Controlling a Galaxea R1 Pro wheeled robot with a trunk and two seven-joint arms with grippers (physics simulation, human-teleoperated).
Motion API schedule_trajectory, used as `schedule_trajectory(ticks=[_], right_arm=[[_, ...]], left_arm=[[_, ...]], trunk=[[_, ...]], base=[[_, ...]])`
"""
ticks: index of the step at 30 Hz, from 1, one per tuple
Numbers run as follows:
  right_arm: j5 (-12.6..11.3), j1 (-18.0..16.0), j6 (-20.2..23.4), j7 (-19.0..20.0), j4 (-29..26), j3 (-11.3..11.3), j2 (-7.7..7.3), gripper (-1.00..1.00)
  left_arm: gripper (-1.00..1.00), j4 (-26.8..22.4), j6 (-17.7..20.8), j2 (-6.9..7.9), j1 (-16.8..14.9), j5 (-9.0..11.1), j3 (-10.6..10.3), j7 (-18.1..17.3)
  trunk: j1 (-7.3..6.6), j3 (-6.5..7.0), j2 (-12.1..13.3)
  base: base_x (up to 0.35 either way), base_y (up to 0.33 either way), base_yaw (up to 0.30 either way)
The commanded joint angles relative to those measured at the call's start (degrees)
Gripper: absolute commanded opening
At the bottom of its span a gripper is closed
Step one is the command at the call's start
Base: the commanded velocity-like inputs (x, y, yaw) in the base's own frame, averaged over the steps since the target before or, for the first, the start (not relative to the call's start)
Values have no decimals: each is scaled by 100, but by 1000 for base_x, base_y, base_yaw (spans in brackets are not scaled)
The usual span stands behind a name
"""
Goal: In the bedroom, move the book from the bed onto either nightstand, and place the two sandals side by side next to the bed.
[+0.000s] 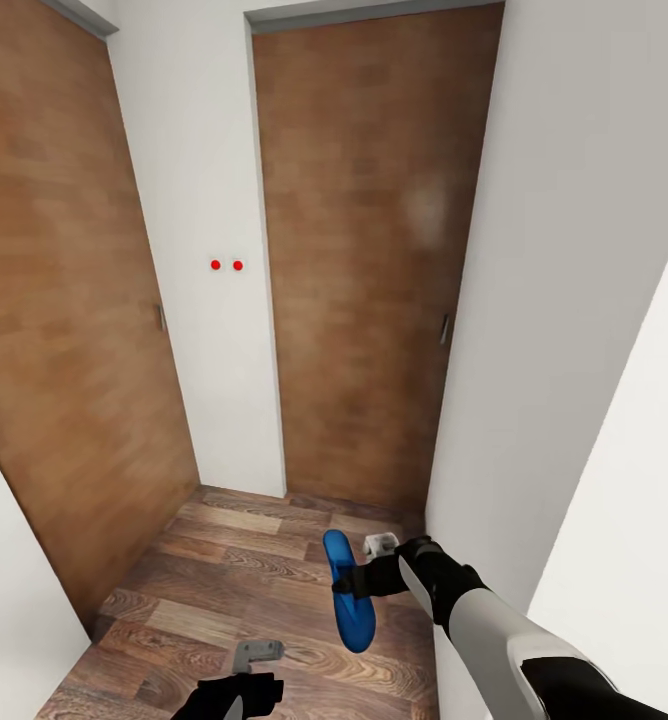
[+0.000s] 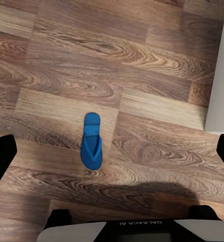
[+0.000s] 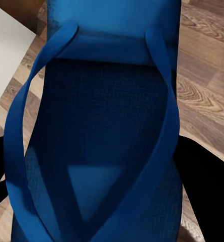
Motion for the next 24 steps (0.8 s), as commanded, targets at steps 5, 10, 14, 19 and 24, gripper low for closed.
schedule_trajectory(ticks=[5, 10, 14, 19, 24], right_arm=[[50, 1, 20, 36, -11, -9, 1, -100], [48, 1, 19, 36, -11, -9, 1, -100], [47, 1, 19, 37, -11, -9, 1, -100], [47, 1, 19, 37, -11, -9, 1, -100], [47, 1, 19, 37, -11, -9, 1, -100]], left_arm=[[100, -5, 29, 3, 1, 59, -29, 44], [100, -2, 29, 8, 1, 59, -29, 39], [100, -1, 29, 10, 1, 59, -28, 38], [100, -1, 29, 11, 1, 59, -28, 37], [100, -1, 29, 12, 1, 59, -28, 37]], trunk=[[2, -3, -4], [2, -3, -4], [2, -3, -4], [2, -3, -4], [2, -3, -4]], base=[[0, -42, 0], [0, -10, 0], [0, -3, 0], [0, -1, -30], [0, 0, -101]])
